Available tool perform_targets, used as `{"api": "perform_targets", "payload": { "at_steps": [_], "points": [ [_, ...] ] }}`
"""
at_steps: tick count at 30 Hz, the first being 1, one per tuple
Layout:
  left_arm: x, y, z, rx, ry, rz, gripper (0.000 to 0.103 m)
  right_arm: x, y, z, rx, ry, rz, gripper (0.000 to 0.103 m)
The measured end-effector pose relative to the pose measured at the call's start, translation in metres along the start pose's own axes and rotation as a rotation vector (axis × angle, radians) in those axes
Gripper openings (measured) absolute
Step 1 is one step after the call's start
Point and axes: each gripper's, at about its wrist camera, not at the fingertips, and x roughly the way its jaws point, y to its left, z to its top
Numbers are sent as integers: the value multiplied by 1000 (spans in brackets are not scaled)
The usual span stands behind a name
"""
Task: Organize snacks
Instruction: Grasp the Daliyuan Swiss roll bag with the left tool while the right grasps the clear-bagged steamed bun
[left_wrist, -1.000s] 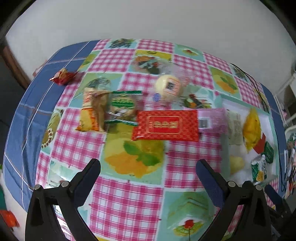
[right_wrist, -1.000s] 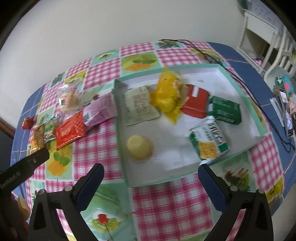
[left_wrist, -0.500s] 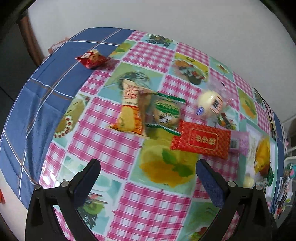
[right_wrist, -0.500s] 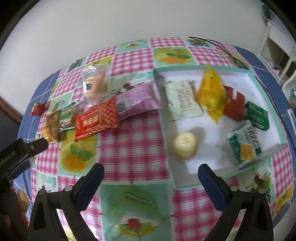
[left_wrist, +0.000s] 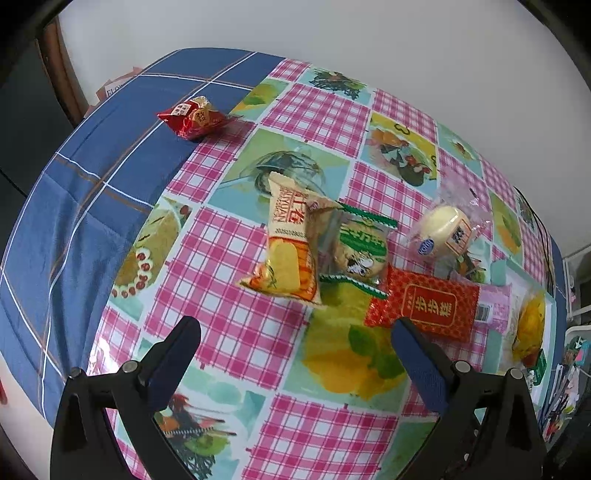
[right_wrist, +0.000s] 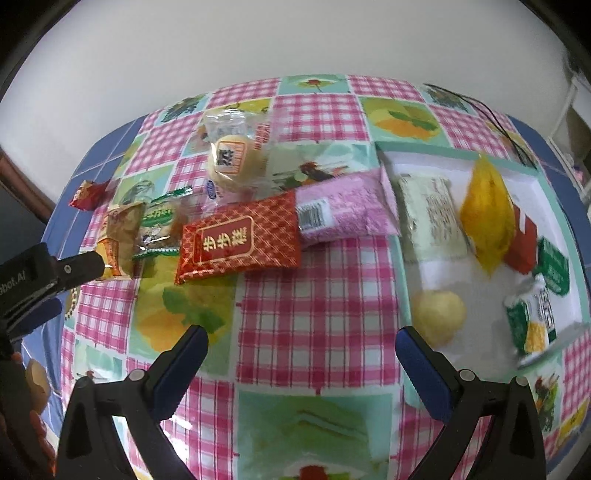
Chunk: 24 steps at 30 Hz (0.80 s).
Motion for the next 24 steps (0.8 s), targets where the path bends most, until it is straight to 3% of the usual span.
{"api": "perform_targets", "payload": {
  "at_steps": [17, 24],
  "points": [
    [21, 28, 28, -47, -10, 24, 102, 12, 31, 37, -75, -96, 19, 103],
    [34, 35, 39, -91, -3, 4, 102, 23, 31, 60, -41, -142, 46, 103]
  ]
}}
